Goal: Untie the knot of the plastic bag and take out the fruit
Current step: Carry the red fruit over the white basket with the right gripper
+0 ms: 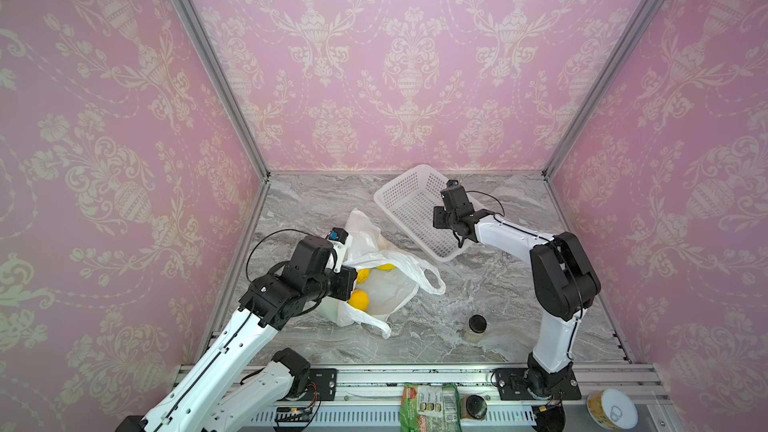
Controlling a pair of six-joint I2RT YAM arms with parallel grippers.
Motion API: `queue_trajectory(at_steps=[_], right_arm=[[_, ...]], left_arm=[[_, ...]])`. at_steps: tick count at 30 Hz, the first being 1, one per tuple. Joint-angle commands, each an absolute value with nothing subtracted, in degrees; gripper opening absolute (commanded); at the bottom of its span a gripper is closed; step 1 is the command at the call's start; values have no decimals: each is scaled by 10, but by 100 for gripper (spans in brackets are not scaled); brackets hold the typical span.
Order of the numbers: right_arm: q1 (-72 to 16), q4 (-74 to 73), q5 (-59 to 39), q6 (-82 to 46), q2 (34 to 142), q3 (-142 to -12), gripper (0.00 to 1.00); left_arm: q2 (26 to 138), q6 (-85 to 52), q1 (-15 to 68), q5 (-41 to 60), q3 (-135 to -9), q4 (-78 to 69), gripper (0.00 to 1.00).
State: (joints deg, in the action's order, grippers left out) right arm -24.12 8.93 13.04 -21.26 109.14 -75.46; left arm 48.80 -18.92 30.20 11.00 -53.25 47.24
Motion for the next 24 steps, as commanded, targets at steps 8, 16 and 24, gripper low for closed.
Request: queue_trajectory(at_steps=[8, 16, 24], right_arm=[[-234, 124, 136, -244, 1079, -729, 75], [-241, 102, 145, -259, 1014, -636, 86], [-267, 110, 167, -263, 979, -615, 92]], left_arm=[[482, -185, 304, 98, -533, 475, 0], [482, -185, 304, 100, -532, 474, 0], [477, -185, 305, 103, -530, 473, 0]])
